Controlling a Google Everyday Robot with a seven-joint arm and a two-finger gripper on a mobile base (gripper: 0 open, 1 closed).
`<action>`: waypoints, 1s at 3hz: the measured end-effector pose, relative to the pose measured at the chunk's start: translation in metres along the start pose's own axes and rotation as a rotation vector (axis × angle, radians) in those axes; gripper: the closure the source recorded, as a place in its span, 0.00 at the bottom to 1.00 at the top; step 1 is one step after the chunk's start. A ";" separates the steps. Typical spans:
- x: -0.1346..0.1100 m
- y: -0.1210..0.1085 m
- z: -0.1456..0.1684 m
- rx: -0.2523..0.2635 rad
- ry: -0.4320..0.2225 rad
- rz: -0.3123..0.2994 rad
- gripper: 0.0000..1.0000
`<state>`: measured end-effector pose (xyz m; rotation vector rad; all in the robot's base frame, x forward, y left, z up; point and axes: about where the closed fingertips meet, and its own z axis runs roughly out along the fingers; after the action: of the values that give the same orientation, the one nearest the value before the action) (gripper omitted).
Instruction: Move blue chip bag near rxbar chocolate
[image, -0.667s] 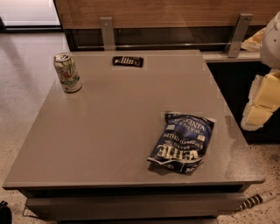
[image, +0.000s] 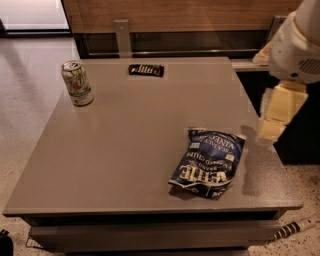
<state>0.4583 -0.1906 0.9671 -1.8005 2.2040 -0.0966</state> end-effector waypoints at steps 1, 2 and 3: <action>-0.046 -0.012 0.065 -0.137 0.026 -0.088 0.00; -0.066 -0.006 0.106 -0.202 0.014 -0.099 0.00; -0.062 0.010 0.128 -0.248 0.007 -0.059 0.00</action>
Offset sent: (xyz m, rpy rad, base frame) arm 0.0527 0.1037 -0.1300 0.0117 0.2739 0.1565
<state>0.4936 -0.1113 0.8536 -1.9955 2.2513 0.1654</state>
